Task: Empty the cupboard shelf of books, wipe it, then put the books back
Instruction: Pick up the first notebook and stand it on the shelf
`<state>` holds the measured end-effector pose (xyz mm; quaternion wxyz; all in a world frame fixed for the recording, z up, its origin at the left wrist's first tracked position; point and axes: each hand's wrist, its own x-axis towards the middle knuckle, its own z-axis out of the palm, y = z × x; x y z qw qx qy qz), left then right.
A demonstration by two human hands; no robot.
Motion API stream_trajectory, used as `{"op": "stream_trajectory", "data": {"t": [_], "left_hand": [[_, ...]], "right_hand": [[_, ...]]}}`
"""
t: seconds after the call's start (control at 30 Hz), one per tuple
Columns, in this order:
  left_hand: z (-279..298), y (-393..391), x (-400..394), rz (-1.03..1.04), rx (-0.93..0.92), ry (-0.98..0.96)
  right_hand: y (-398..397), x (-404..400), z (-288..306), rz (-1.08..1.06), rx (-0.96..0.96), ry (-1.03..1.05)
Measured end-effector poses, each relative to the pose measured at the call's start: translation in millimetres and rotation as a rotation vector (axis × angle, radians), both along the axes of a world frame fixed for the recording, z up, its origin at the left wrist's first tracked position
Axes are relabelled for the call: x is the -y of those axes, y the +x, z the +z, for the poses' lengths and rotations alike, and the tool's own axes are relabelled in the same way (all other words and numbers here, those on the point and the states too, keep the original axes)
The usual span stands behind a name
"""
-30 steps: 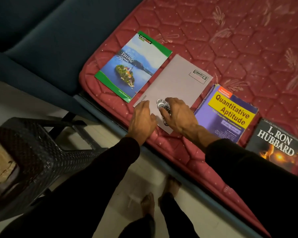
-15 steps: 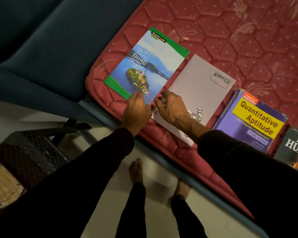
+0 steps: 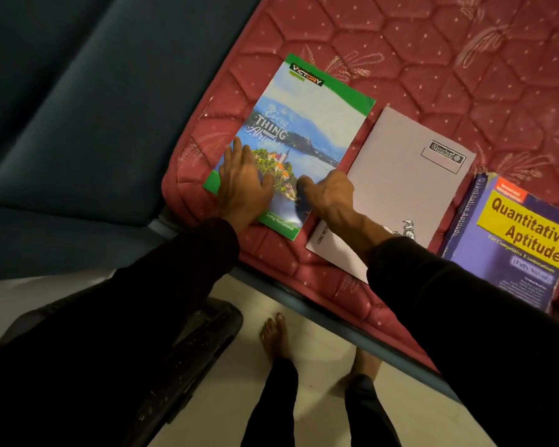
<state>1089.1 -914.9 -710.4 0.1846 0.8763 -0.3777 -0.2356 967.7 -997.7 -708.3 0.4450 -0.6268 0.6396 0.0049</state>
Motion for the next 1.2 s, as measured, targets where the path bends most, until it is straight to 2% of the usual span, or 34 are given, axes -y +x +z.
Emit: {"op": "stream_trajectory", "data": {"t": [0.2,0.33,0.6,0.87,1.1,1.2], "left_hand": [[-10.7,18.1,9.0,0.024,0.027,-0.004],[-7.4,16.4,13.1,0.131,0.098,-0.067],[-4.8,21.6,14.8,0.376,-0.079,-0.044],[9.9,-0.4,10.9,0.642,-0.198,-0.211],[55.4,-54.7,8.8,0.694,-0.348,-0.227],[83.6,-76.9,12.4,0.644,-0.427,-0.245]], "right_hand": [[4.0,8.6,-5.2,-0.159,-0.011,0.040],[5.1,16.8,-10.6,-0.261,0.070,0.095],[-5.7,12.0,-10.8,-0.241,0.156,0.105],[-33.4,1.6,9.3,-0.258,0.271,0.159],[-95.7,-6.2,66.4,-0.350,0.317,0.129],[-120.8,-7.1,99.3,-0.377,0.320,0.091]]}}
